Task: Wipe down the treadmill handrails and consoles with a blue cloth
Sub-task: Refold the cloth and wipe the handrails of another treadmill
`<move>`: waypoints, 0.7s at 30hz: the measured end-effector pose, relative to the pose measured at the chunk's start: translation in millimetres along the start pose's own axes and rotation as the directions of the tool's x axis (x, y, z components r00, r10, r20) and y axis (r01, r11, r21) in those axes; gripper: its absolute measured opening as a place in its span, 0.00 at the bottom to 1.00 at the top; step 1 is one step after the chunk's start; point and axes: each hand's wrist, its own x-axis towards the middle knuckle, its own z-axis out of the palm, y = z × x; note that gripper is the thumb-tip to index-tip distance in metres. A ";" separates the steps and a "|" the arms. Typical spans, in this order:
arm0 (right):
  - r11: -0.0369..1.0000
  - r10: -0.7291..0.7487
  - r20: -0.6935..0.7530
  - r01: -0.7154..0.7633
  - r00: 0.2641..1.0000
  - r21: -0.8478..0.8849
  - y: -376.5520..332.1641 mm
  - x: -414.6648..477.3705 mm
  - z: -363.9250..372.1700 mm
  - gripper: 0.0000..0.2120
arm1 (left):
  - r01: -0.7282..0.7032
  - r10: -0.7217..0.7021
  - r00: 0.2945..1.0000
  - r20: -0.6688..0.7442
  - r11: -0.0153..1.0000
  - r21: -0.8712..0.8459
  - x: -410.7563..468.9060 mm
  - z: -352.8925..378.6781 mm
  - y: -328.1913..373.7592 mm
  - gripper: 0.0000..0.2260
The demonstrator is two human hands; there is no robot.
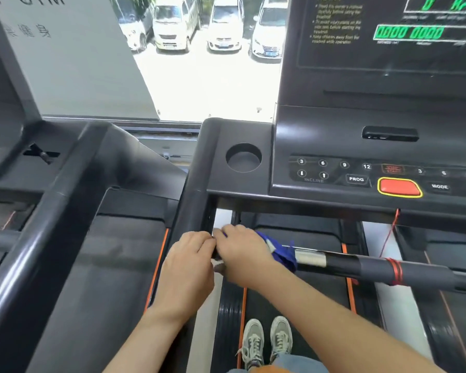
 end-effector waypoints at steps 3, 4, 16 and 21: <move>0.987 0.053 -0.095 -0.038 0.994 0.157 2.4 6.3 3.8 0.33 | 0.022 -0.022 1.000 -0.007 1.000 -0.005 8.3 0.8 4.9 0.11; 0.979 0.102 -0.110 -0.080 0.989 0.190 10.8 -2.4 5.7 0.36 | 0.010 -0.010 1.000 0.007 1.000 0.009 12.8 2.1 9.5 0.11; 0.872 0.434 -0.346 -0.484 0.832 -0.072 87.9 -93.5 24.4 0.18 | -0.356 0.292 0.924 0.248 0.893 0.275 49.3 41.6 77.2 0.06; 0.918 0.331 -0.472 -0.395 0.817 -0.040 57.3 -61.9 42.7 0.15 | -0.278 0.208 0.931 0.298 0.937 0.214 54.3 37.1 85.6 0.10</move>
